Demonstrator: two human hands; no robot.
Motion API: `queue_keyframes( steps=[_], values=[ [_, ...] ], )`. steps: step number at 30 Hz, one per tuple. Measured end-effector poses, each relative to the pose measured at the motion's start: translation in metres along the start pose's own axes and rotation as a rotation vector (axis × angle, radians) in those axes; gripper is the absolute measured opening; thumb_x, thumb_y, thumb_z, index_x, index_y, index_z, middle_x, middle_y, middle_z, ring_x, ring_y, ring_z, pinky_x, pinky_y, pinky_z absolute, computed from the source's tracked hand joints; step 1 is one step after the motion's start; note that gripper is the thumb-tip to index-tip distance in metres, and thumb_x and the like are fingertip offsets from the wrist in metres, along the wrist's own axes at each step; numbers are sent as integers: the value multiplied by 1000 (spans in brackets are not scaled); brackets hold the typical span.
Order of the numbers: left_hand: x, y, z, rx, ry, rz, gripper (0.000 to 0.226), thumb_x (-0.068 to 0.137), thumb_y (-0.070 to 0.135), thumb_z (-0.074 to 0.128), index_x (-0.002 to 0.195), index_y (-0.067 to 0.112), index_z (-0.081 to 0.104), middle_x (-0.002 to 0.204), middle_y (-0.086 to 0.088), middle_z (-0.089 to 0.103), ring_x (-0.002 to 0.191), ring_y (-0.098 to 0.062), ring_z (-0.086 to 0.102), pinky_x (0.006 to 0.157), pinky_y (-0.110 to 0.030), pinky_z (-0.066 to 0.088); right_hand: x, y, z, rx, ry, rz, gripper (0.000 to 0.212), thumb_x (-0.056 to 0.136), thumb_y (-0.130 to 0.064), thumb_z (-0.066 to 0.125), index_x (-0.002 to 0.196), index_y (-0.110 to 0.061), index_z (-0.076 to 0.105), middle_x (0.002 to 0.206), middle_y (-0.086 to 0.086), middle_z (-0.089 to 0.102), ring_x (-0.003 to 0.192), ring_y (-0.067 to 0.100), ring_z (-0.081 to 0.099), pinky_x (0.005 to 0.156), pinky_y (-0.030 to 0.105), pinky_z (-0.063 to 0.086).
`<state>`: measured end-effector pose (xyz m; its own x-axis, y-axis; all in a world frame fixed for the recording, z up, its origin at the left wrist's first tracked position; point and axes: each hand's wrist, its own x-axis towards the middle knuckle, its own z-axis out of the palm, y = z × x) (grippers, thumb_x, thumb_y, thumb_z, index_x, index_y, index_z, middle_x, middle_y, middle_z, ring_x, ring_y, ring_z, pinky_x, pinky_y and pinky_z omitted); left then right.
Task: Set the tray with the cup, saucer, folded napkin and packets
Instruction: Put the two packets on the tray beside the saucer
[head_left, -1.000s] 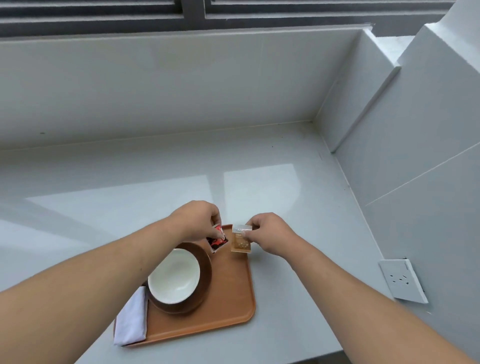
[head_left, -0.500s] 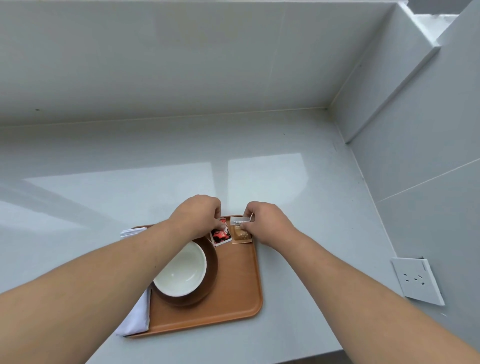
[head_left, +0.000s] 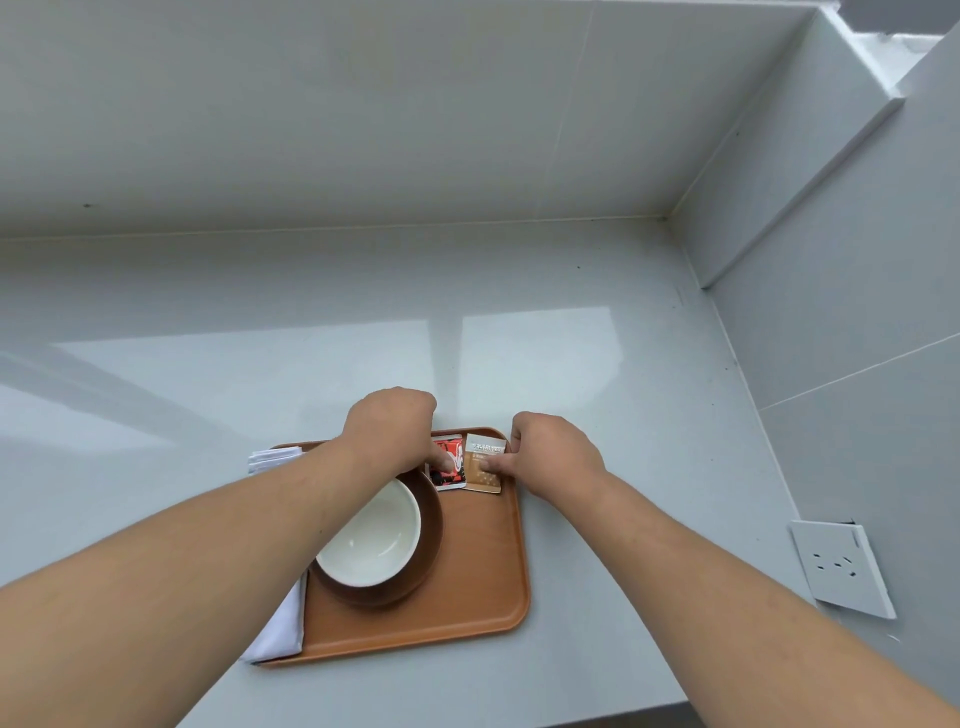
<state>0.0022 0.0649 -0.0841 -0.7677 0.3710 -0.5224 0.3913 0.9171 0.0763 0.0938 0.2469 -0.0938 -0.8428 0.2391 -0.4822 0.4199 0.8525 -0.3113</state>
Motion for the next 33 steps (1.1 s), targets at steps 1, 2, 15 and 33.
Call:
queue_keyframes(
  steps=[1, 2, 15, 33],
  values=[
    [1, 1, -1, 12, 1, 8, 65, 54, 73, 84, 85, 24, 55, 74, 6, 54, 77, -20, 55, 50, -30, 30, 2, -1, -2, -17, -4, -7, 52, 72, -64, 79, 71, -25, 45, 76, -7, 57, 77, 20, 57, 50, 30, 31],
    [2, 2, -1, 26, 4, 16, 65, 53, 72, 84, 85, 24, 55, 75, 6, 54, 77, -20, 55, 50, -30, 30, 4, -2, -5, -40, -8, -18, 53, 71, -65, 80, 71, -25, 45, 76, -7, 56, 78, 20, 57, 50, 30, 31],
    [4, 0, 7, -1, -26, 14, 59, 57, 72, 82, 84, 24, 60, 76, 7, 58, 74, -18, 55, 52, -30, 34, -12, -9, 6, -350, 13, -436, 40, 83, -54, 72, 94, -21, 53, 97, 2, 61, 91, 27, 60, 63, 35, 38],
    [-2, 0, 4, 14, -20, 36, 56, 64, 71, 80, 86, 25, 56, 76, 8, 55, 79, -20, 56, 57, -32, 37, -10, 1, 6, -317, 74, -397, 38, 87, -54, 65, 109, -23, 57, 103, 2, 63, 96, 26, 61, 65, 35, 42]
  ],
)
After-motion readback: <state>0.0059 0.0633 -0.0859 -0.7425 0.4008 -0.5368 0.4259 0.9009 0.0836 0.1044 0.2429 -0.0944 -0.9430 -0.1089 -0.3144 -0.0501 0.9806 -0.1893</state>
